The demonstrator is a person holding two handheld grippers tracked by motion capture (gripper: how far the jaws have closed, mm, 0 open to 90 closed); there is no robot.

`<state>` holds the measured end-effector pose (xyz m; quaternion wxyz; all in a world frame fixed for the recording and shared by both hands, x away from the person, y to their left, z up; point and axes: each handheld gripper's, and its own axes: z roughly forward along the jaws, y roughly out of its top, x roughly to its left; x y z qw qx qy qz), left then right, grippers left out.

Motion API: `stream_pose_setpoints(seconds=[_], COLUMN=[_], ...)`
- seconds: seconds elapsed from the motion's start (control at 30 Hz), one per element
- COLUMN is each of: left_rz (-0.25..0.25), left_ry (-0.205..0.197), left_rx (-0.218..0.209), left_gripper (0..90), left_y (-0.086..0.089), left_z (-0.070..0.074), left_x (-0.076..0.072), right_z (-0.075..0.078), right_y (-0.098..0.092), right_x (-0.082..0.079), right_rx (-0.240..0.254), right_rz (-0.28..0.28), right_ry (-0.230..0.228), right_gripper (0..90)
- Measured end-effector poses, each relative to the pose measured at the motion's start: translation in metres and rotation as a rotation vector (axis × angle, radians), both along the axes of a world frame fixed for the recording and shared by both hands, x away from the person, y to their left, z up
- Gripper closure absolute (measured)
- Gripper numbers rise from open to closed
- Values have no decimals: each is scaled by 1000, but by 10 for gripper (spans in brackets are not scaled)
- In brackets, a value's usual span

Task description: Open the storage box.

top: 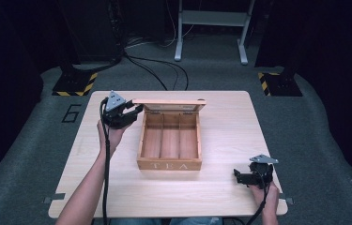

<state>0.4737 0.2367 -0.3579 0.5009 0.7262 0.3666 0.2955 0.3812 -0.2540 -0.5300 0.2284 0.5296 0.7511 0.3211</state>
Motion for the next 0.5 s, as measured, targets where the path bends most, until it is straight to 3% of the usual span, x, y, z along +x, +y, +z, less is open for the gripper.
stream_pose_setpoints(seconds=[0.5], left_rz=[1], left_ry=[-1], left_rx=[6], left_gripper=[608], left_y=[0], left_z=[1], left_x=[1], right_z=[0], right_y=[0], right_x=[0], right_rx=[2], right_rz=[5], right_ry=[4], right_gripper=[11])
